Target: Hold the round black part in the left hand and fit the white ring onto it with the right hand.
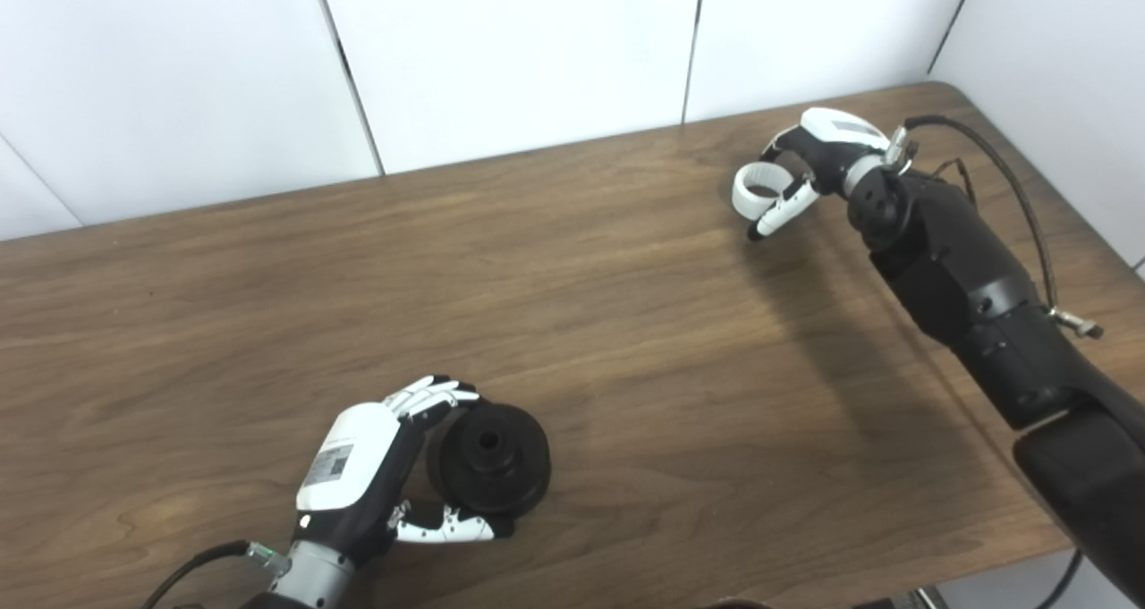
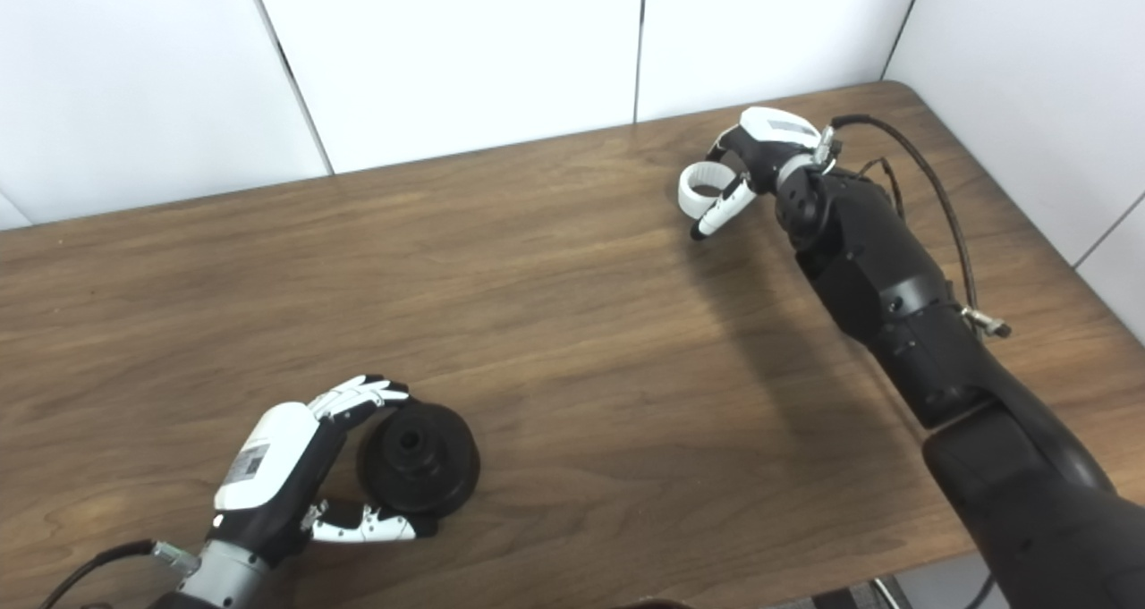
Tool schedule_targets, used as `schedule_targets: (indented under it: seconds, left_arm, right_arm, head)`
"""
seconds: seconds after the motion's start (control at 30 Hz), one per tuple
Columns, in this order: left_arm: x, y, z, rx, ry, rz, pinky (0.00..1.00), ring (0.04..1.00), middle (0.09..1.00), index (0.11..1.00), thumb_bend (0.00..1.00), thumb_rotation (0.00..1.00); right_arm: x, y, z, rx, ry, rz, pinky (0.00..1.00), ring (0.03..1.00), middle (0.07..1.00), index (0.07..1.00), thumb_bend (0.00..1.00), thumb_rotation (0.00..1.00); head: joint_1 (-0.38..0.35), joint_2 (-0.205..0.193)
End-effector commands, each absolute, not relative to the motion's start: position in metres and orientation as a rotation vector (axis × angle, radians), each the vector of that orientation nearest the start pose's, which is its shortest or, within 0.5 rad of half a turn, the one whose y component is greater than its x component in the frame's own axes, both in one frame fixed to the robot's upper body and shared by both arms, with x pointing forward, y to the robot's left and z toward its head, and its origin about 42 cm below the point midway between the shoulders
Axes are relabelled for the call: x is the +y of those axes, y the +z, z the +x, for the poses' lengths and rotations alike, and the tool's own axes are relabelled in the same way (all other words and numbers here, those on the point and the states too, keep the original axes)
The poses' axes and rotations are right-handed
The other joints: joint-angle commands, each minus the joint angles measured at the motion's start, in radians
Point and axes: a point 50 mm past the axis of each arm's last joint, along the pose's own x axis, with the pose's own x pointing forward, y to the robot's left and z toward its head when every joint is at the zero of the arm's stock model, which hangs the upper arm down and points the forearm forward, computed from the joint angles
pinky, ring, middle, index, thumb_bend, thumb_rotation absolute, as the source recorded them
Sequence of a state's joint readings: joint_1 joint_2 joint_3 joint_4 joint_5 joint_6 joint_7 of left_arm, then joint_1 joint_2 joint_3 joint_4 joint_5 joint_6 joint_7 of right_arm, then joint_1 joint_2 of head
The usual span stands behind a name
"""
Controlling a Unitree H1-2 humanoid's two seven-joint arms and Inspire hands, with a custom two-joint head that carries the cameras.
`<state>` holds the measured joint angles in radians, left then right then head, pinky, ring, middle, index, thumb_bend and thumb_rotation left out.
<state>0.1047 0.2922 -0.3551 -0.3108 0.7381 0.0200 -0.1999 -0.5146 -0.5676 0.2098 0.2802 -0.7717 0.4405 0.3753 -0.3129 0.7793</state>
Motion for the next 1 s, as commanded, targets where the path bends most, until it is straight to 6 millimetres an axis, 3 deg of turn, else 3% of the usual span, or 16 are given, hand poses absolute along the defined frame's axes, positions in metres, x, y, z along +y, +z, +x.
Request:
schedule_targets:
  seconds: [0.0, 0.37, 0.97]
  left_arm:
    - [0.2069, 0.1087, 0.2152, -0.052, -0.545, 1.063, 0.83, 0.888, 0.832, 0.487, 0.52, 0.06]
    - [0.2075, 0.1086, 0.2149, -0.058, -0.541, 1.067, 0.79, 0.877, 0.833, 0.487, 0.52, 0.06]
    - [0.2067, 0.109, 0.2146, -0.054, -0.54, 1.063, 0.8, 0.881, 0.83, 0.487, 0.52, 0.06]
  right_arm:
    - [-0.3703, 0.2429, 0.4413, 0.304, -0.043, -1.338, 0.88, 0.951, 0.904, 0.725, 0.86, 0.29]
    - [-0.3723, 0.2402, 0.4389, 0.298, -0.045, -1.334, 0.86, 0.943, 0.889, 0.694, 0.83, 0.26]
    - [-0.3684, 0.2379, 0.4409, 0.282, -0.028, -1.329, 0.86, 0.936, 0.883, 0.679, 0.84, 0.27]
  head:
    - [-0.005, 0.0]
    - [-0.017, -0.005]
    - [-0.013, 0.001]
